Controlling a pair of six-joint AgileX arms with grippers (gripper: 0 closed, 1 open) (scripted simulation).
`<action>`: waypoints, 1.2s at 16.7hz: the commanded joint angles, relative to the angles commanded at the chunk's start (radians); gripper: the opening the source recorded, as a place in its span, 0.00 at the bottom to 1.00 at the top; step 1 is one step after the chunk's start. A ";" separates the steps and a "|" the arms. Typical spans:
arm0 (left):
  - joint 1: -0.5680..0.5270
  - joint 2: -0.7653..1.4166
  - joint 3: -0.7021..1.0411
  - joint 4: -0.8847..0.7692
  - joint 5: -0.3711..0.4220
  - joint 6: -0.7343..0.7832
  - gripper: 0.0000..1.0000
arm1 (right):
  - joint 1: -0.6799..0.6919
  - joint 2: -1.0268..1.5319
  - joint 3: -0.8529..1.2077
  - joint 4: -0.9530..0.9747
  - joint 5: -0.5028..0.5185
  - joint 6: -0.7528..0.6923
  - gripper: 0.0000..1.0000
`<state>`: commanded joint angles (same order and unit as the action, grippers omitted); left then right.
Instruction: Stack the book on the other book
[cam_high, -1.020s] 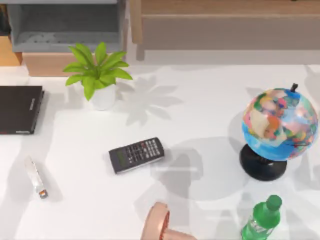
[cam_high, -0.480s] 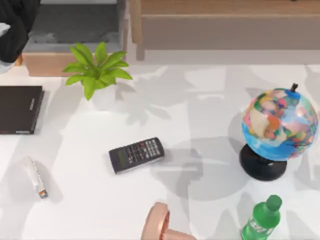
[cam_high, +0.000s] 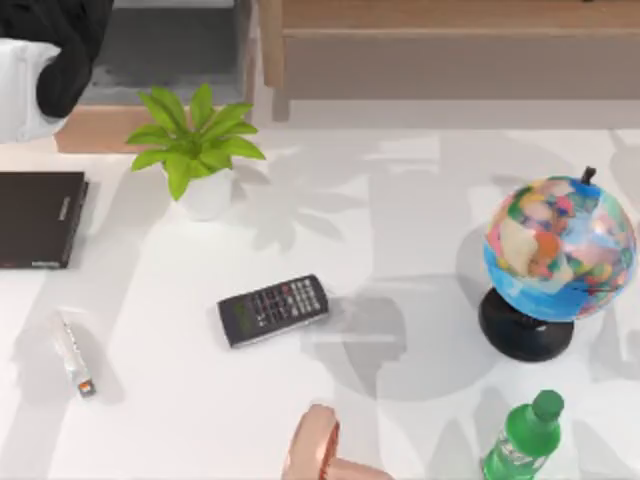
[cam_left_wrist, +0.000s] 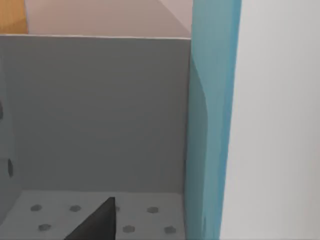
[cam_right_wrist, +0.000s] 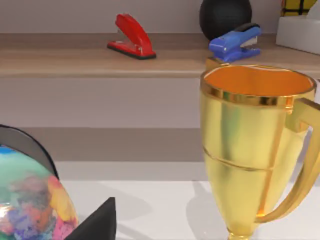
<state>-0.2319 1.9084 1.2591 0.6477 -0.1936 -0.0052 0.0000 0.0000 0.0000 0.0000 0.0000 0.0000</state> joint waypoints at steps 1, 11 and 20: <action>0.005 -0.002 -0.005 -0.002 0.001 0.000 1.00 | 0.000 0.000 0.000 0.000 0.000 0.000 1.00; 0.013 0.103 0.147 -0.044 0.014 -0.001 1.00 | 0.000 0.000 0.000 0.000 0.000 0.000 1.00; 0.013 0.103 0.147 -0.044 0.014 -0.001 0.47 | 0.000 0.000 0.000 0.000 0.000 0.000 1.00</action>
<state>-0.2191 2.0117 1.4061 0.6038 -0.1792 -0.0058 0.0000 0.0000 0.0000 0.0000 0.0000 0.0000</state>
